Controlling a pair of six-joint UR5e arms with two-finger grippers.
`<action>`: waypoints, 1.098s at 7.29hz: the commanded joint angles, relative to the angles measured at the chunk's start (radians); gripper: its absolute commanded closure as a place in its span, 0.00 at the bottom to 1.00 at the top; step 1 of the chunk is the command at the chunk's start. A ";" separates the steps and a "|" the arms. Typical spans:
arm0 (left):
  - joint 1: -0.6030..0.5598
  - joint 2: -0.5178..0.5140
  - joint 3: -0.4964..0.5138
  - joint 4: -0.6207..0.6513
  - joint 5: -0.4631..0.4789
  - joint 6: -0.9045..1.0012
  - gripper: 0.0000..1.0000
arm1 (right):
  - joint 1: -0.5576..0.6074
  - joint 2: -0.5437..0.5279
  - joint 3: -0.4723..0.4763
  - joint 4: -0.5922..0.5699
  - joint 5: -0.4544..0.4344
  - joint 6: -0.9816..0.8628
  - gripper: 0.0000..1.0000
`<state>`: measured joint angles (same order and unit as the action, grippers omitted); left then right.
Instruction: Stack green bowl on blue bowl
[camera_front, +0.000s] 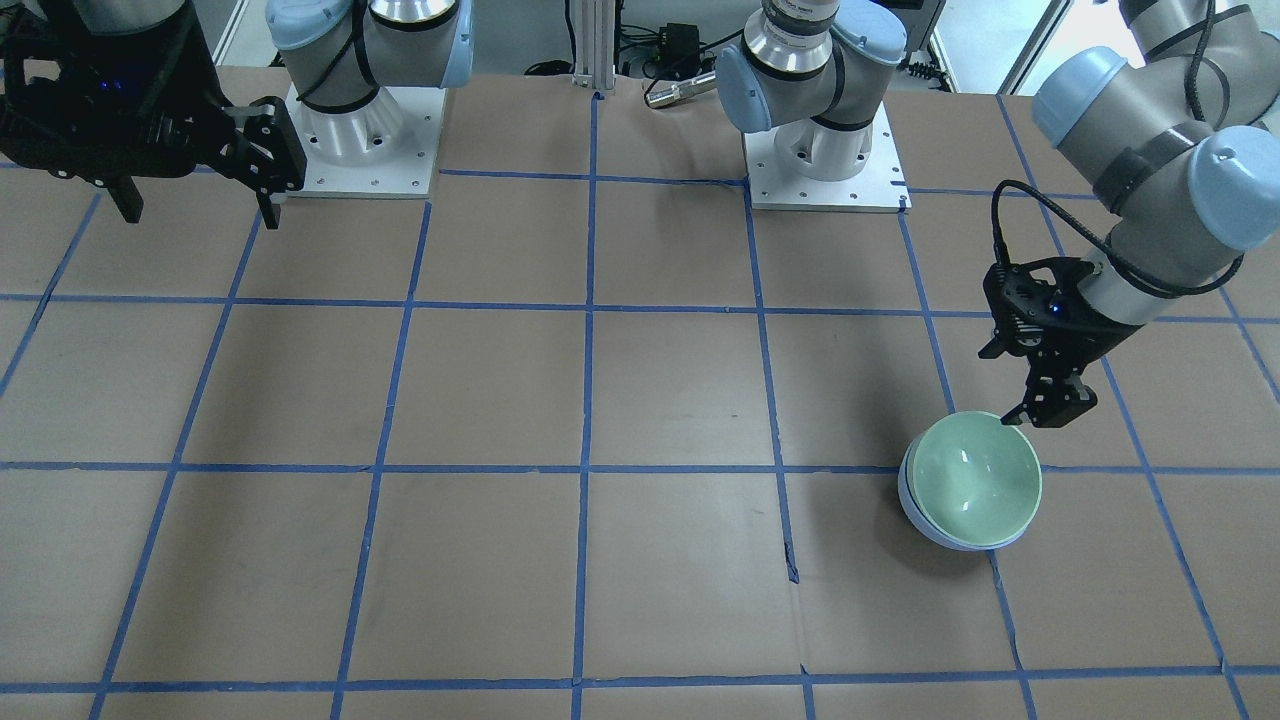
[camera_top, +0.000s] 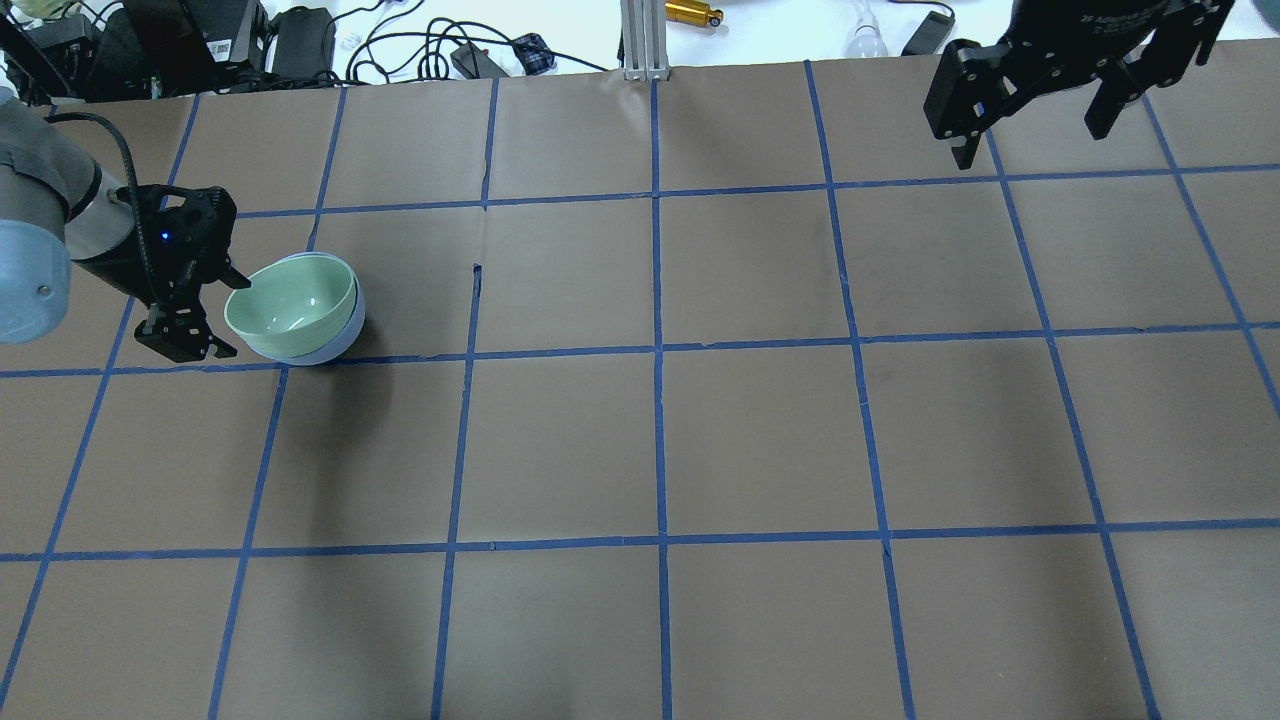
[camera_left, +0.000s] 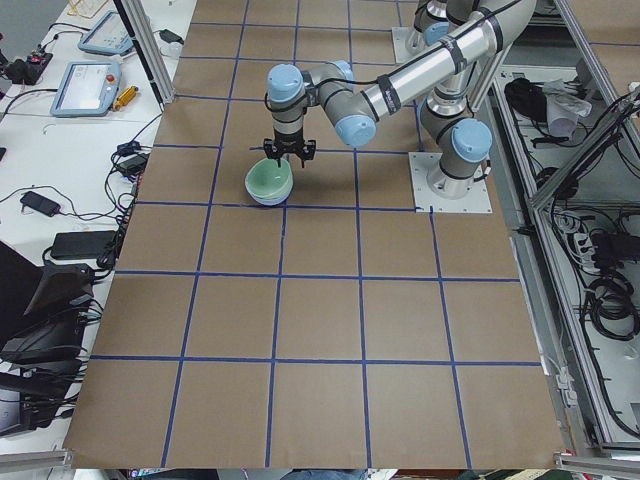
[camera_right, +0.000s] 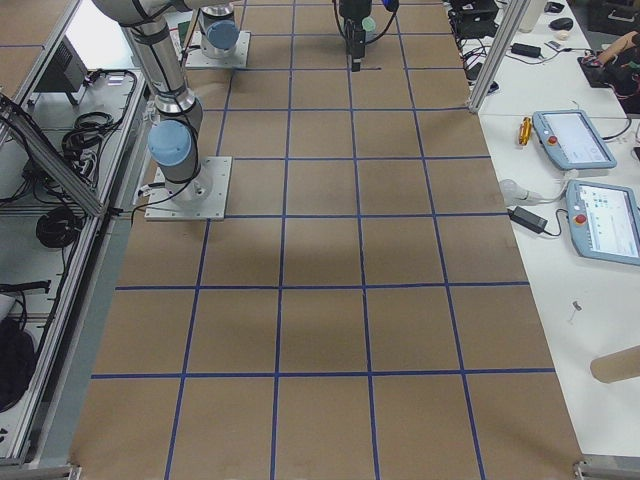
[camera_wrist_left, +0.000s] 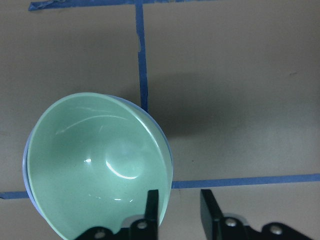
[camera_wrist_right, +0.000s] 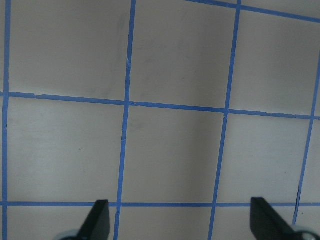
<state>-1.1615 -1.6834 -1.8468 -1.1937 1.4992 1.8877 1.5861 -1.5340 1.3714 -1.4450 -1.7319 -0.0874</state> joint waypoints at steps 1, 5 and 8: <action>-0.036 0.046 0.041 -0.027 -0.039 -0.308 0.00 | 0.000 0.000 0.000 0.000 0.000 0.000 0.00; -0.259 0.091 0.225 -0.228 -0.031 -1.021 0.00 | 0.000 0.000 0.000 0.000 0.000 0.000 0.00; -0.312 0.093 0.230 -0.256 0.009 -1.220 0.00 | 0.000 0.000 0.000 0.000 0.000 0.000 0.00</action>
<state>-1.4425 -1.5953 -1.6203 -1.4403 1.4935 0.7713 1.5861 -1.5340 1.3714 -1.4450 -1.7319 -0.0874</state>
